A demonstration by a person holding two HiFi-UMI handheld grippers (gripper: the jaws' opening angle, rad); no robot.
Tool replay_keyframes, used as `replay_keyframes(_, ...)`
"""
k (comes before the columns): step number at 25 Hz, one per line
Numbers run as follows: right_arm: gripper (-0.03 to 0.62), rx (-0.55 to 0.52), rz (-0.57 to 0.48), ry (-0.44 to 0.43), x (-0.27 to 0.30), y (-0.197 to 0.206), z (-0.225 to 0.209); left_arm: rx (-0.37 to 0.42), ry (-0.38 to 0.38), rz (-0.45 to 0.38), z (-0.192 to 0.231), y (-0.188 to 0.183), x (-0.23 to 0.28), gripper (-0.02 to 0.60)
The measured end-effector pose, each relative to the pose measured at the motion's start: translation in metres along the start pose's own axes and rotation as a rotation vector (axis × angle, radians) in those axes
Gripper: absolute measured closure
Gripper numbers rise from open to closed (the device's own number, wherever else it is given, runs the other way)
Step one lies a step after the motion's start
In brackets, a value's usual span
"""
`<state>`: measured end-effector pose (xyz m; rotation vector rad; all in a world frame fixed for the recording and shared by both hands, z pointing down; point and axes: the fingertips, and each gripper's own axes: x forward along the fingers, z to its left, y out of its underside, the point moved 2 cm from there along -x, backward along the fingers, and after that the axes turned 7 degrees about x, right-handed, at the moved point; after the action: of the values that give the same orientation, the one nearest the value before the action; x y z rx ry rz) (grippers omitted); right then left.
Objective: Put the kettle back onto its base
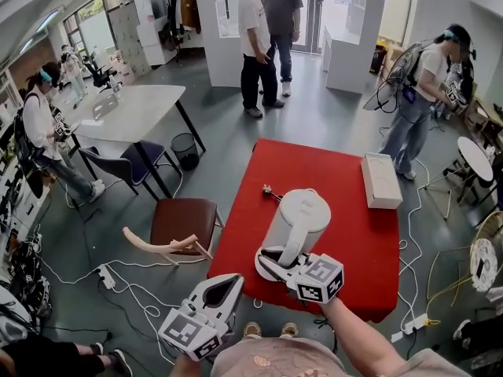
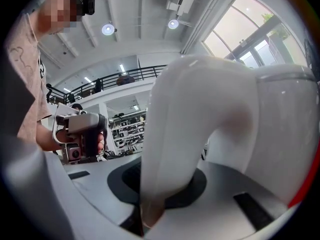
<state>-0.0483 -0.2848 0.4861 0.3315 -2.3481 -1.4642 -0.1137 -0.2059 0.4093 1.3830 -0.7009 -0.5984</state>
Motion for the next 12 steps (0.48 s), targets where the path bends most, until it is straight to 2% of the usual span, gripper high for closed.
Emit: replay_keyframes(12,0.522,-0.015,0.043,-0.009,0.008,0.017,0.003,0.002,0.0,-0.003,0.001,0.0,-0.001,0.583)
